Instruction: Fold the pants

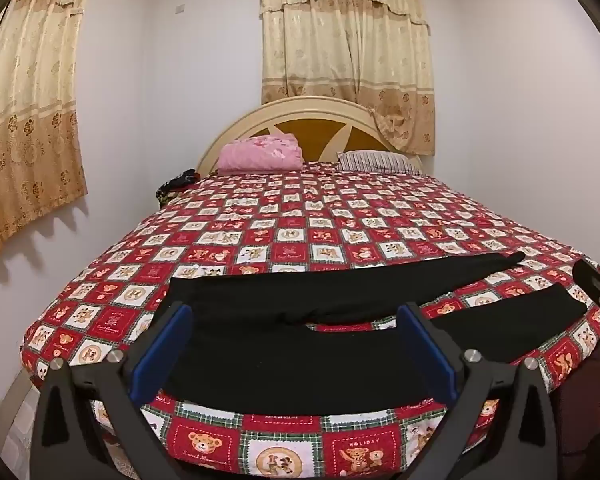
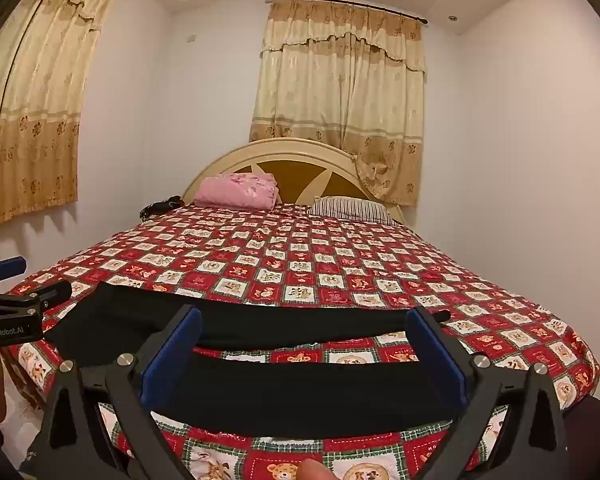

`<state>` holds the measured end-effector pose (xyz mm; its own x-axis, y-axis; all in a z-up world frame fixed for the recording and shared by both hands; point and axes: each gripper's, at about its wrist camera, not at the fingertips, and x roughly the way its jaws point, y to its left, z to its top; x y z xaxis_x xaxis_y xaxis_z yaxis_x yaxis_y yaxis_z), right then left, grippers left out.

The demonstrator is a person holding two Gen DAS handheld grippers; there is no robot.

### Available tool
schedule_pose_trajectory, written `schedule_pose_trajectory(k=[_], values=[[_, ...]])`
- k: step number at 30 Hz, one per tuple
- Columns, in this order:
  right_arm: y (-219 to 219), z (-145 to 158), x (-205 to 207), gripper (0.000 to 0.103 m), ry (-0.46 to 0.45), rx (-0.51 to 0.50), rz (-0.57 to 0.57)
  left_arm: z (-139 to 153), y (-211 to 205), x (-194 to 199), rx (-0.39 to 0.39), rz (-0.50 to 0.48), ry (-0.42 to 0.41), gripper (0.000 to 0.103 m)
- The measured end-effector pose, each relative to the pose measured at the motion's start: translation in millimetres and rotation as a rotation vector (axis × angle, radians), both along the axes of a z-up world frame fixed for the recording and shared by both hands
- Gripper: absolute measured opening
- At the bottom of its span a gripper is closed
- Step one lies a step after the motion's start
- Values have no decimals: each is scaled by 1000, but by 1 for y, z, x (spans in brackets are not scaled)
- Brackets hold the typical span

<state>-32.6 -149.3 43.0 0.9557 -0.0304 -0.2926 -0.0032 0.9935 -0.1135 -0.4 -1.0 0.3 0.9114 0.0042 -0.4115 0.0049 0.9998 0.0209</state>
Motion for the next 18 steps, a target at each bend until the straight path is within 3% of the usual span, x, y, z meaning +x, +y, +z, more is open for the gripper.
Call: schedule_pose_trajectory(k=[6, 18], values=[[-1, -1, 1, 102, 4, 1, 3, -10, 7, -2, 2, 0, -2, 103], [0, -3, 0, 102, -2, -6, -2, -4, 7, 1, 12, 3, 1, 103]])
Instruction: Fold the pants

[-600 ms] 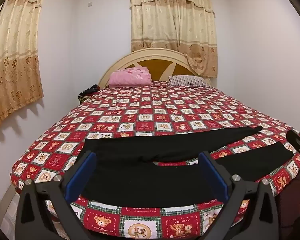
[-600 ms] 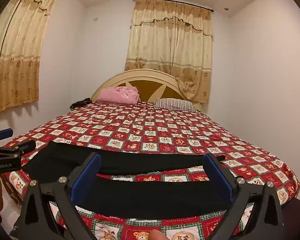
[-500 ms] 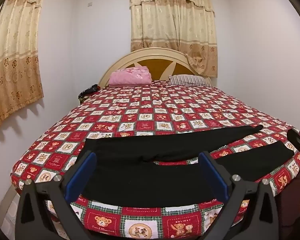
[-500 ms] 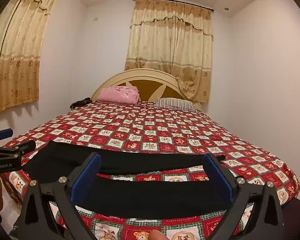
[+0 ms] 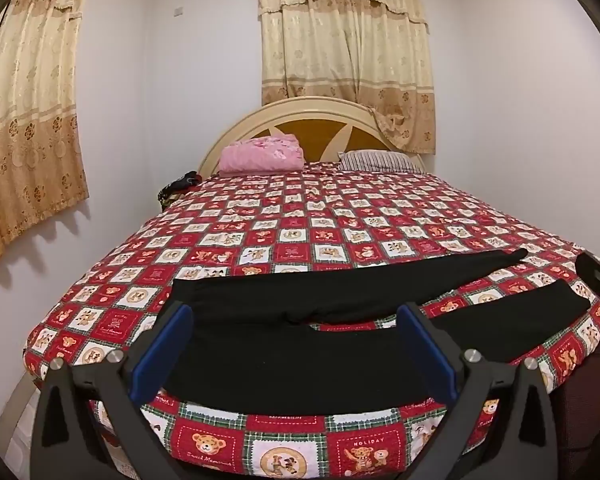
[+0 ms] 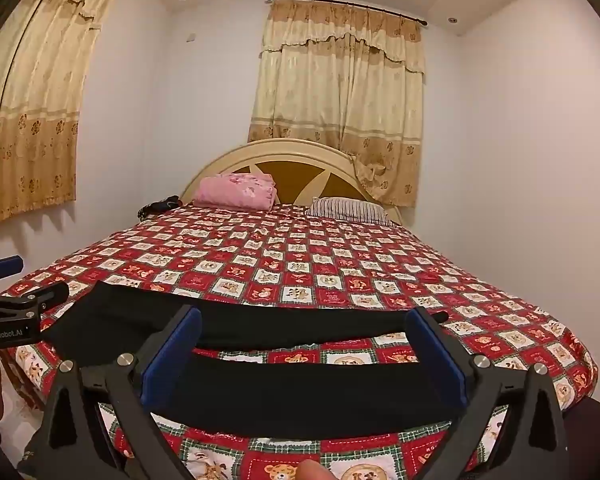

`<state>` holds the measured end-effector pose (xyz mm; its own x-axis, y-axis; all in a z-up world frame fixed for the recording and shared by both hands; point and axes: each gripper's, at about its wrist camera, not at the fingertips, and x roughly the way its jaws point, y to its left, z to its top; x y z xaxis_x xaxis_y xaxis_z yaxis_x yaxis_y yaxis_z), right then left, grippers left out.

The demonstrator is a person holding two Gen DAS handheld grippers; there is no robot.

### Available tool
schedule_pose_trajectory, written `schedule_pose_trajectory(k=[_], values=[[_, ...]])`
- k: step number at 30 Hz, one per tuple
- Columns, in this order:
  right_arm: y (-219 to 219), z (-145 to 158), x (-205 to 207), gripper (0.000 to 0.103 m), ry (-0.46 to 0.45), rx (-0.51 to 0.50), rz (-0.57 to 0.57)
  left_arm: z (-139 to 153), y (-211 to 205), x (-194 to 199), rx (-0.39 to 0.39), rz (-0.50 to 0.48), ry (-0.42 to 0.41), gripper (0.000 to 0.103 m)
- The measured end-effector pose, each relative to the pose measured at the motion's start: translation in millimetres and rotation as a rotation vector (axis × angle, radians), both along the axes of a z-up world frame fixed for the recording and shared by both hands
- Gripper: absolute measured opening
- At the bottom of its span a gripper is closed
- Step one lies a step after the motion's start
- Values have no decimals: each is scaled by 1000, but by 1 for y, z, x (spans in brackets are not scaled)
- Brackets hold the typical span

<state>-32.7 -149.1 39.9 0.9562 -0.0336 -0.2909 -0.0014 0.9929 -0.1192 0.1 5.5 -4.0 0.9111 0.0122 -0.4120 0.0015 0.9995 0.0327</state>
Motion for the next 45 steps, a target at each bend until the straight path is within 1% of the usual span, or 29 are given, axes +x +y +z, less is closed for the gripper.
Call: schedule_pose_trajectory(k=[3, 10, 18, 36, 45], values=[[-6, 3, -2, 102, -2, 2, 0, 0, 1, 0, -2, -2, -1, 103], [-3, 5, -3, 102, -3, -5, -5, 2, 1, 0, 4, 3, -10, 103], [0, 3, 4, 102, 2, -6, -9, 2, 1, 0, 4, 3, -9, 103], [0, 2, 3, 102, 2, -7, -8, 3, 6, 2, 3, 5, -10, 103], [-1, -4, 4, 102, 11, -11, -2, 2, 12, 2, -2, 8, -9, 103]])
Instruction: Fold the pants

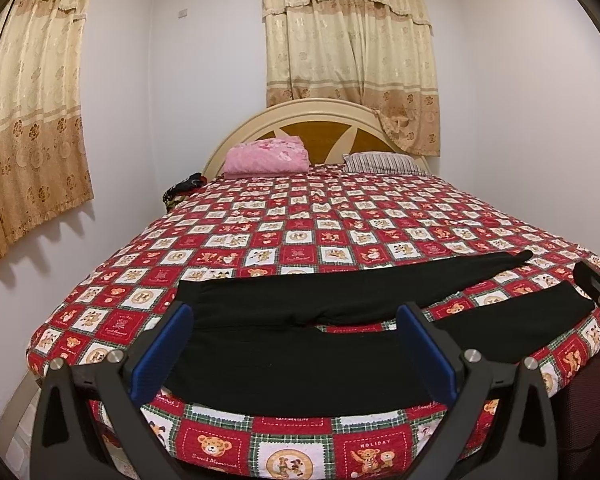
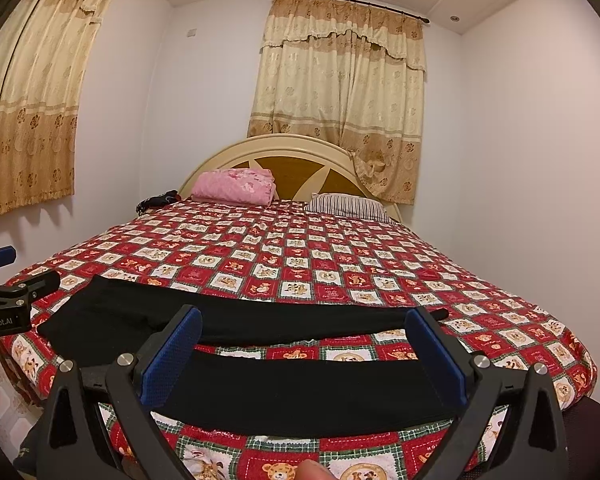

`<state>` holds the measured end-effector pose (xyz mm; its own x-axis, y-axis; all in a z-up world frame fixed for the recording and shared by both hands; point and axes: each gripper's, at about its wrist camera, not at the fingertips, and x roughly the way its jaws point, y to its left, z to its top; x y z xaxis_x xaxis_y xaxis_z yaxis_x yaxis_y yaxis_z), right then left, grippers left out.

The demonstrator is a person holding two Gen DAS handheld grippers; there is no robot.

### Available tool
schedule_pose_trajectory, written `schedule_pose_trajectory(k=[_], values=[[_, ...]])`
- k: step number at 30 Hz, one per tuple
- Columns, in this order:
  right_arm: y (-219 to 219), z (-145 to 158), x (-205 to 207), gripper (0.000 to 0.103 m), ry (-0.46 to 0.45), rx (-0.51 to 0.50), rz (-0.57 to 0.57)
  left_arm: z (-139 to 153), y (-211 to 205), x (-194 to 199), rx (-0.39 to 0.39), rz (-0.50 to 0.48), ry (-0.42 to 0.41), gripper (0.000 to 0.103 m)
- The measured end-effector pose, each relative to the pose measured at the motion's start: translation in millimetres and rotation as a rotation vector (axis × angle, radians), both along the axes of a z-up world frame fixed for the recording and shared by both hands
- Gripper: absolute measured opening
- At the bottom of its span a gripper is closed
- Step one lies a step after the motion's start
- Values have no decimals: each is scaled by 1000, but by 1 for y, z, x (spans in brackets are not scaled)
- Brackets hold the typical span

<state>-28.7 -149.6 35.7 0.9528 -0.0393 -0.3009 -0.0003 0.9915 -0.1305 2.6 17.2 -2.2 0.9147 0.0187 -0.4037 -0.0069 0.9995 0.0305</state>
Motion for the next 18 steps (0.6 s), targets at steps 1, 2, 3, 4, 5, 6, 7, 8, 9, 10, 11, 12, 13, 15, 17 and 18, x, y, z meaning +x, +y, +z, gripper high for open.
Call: schedule_pose_trajectory(k=[1, 2, 3, 4, 5, 6, 7, 8, 9, 10, 11, 12, 13, 15, 17, 18], values=[[0, 0, 0, 102, -1, 0, 0, -2, 0, -1, -1, 1, 1, 103], [0, 0, 0, 102, -1, -1, -1, -3, 0, -1, 0, 2, 1, 103], [0, 0, 0, 102, 0, -1, 0, -3, 0, -1, 0, 3, 2, 103], [0, 0, 0, 102, 0, 0, 0, -4, 0, -2, 1, 3, 2, 103], [0, 0, 0, 102, 0, 0, 0, -4, 0, -2, 1, 3, 2, 103], [0, -1, 0, 102, 0, -1, 0, -4, 0, -1, 0, 4, 2, 103], [0, 0, 0, 102, 1, -2, -1, -4, 0, -1, 0, 3, 2, 103], [0, 0, 0, 102, 1, 0, 0, -4, -1, -1, 1, 3, 3, 103], [0, -1, 0, 102, 1, -1, 0, -5, -1, -2, 1, 5, 3, 103], [0, 0, 0, 102, 0, 0, 0, -6, 0, -2, 1, 5, 4, 103], [0, -1, 0, 102, 1, -1, 1, -6, -1, -1, 1, 5, 6, 103], [0, -1, 0, 102, 2, -2, 1, -7, -1, -1, 1, 5, 9, 103], [1, -2, 0, 102, 3, -3, 1, -7, 0, -1, 1, 5, 10, 103], [1, -2, 0, 102, 5, -4, 2, -8, 0, -1, 2, 5, 12, 103], [2, -3, 1, 102, 7, -7, 2, -8, -1, 0, 2, 4, 13, 103], [2, -4, 0, 102, 8, -7, 2, -8, 0, -1, 2, 5, 13, 103]])
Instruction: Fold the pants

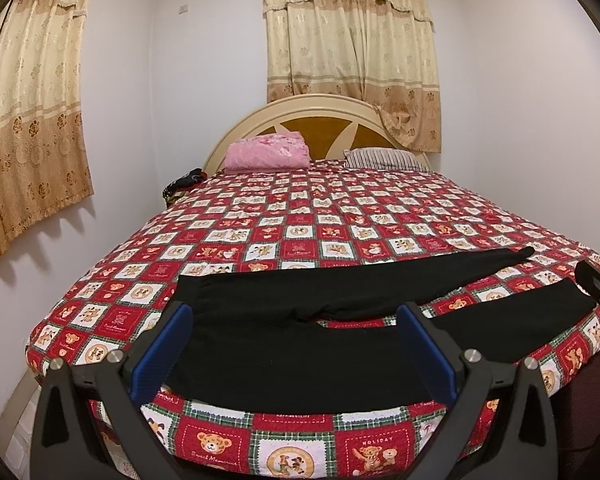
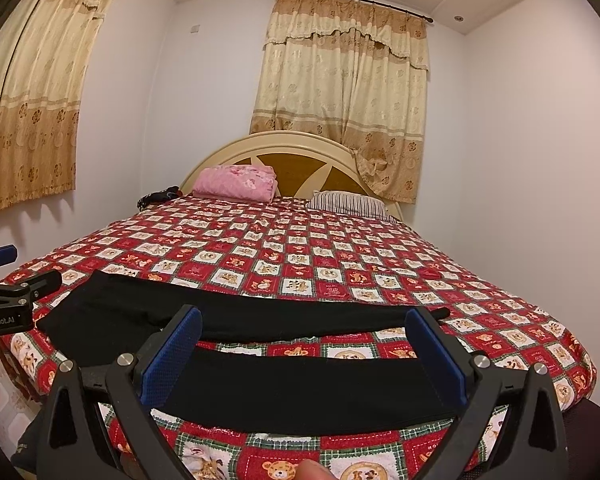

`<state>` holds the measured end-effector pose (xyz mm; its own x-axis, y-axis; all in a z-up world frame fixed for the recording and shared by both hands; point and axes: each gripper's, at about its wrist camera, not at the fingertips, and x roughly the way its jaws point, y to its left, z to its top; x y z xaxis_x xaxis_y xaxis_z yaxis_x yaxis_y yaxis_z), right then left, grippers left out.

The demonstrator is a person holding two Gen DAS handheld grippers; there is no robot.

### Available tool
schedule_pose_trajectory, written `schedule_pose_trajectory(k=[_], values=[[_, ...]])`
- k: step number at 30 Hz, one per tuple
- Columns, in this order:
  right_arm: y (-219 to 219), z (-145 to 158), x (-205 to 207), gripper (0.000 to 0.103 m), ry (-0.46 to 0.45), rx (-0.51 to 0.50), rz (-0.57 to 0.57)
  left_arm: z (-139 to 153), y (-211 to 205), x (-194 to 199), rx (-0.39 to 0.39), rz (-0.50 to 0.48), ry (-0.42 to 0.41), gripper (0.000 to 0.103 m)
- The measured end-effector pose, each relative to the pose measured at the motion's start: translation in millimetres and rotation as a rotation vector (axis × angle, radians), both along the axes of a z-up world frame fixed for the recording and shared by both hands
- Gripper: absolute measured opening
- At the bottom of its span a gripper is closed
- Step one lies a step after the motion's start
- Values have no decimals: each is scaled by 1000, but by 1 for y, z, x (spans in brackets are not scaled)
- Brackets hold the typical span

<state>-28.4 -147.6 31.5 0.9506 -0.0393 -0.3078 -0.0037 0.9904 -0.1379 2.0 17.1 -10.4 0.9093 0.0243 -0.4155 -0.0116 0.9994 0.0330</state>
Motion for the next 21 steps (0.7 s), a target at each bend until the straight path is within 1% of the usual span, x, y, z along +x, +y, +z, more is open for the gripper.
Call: schedule_pose_trajectory(k=[7, 13, 14, 17, 20, 21], values=[[0, -1, 0, 102, 7, -7, 5, -2, 0, 3, -5, 6, 8, 103], [0, -4, 6, 102, 21, -15, 7, -15, 4, 19, -9, -3, 39, 103], [0, -5, 8, 102, 25, -20, 5, -19, 7, 24, -4, -6, 45, 103], [-3, -13, 17, 102, 47, -29, 0, -34, 20, 47, 50, 10, 74, 103], [-9, -26, 31, 102, 77, -40, -7, -48, 50, 82, 97, 32, 121, 103], [-12, -31, 39, 102, 96, -46, -15, -53, 64, 97, 118, 56, 145, 103]])
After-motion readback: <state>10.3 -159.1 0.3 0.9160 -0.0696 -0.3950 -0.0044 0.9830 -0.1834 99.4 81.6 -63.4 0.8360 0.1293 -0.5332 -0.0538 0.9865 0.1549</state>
